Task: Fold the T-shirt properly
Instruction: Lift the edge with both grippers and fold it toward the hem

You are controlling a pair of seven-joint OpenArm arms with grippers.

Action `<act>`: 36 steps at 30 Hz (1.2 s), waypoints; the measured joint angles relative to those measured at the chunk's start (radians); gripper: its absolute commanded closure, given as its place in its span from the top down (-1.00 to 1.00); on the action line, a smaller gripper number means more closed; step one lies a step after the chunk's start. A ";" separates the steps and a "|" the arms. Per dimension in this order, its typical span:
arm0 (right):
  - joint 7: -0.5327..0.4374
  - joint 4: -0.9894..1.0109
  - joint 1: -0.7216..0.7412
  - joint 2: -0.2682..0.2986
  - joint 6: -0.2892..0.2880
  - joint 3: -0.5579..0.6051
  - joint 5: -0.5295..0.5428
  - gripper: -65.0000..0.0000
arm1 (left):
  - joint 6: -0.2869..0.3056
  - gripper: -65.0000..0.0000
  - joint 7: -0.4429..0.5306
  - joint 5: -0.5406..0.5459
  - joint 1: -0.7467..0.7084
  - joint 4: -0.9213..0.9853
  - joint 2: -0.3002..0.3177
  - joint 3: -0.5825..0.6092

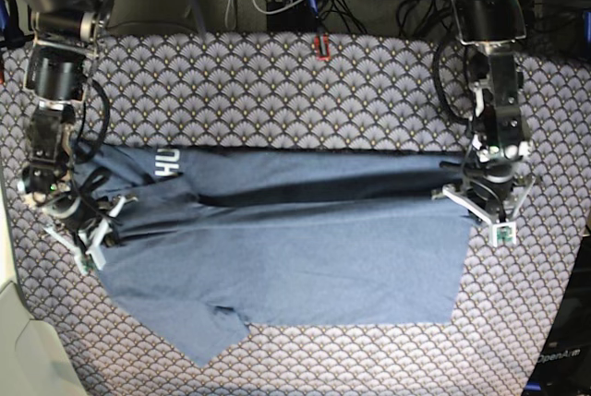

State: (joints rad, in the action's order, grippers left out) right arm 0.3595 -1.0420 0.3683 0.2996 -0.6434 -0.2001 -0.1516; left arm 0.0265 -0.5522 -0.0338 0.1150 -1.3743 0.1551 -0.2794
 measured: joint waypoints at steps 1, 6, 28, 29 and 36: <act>-0.002 0.000 0.000 0.000 0.002 0.028 0.000 -1.00 | 0.000 -0.99 -0.001 0.000 0.001 0.000 0.000 0.000; 0.005 0.004 -0.003 -0.003 0.001 0.091 -0.002 -1.00 | -0.004 -0.99 -0.001 -0.003 -0.003 0.000 0.000 0.000; 0.004 0.005 0.000 0.000 0.002 0.089 -0.003 -1.00 | -0.008 -0.53 -0.008 -0.006 0.074 0.047 -0.003 0.000; 0.003 0.005 0.000 0.000 0.002 0.089 -0.005 -0.99 | -0.008 -0.44 -0.011 -0.007 0.087 0.069 -0.003 -0.001; 0.007 0.006 -0.003 -0.002 0.004 0.089 -0.006 -0.52 | -0.015 -0.29 0.000 -0.003 0.107 0.130 -0.003 -0.001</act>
State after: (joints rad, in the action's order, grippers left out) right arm 0.3664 -1.0363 0.3656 0.2974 -0.6392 -0.1108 -0.1574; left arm 0.0116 -0.5522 -0.0368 0.2222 -1.2442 0.1524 -0.2806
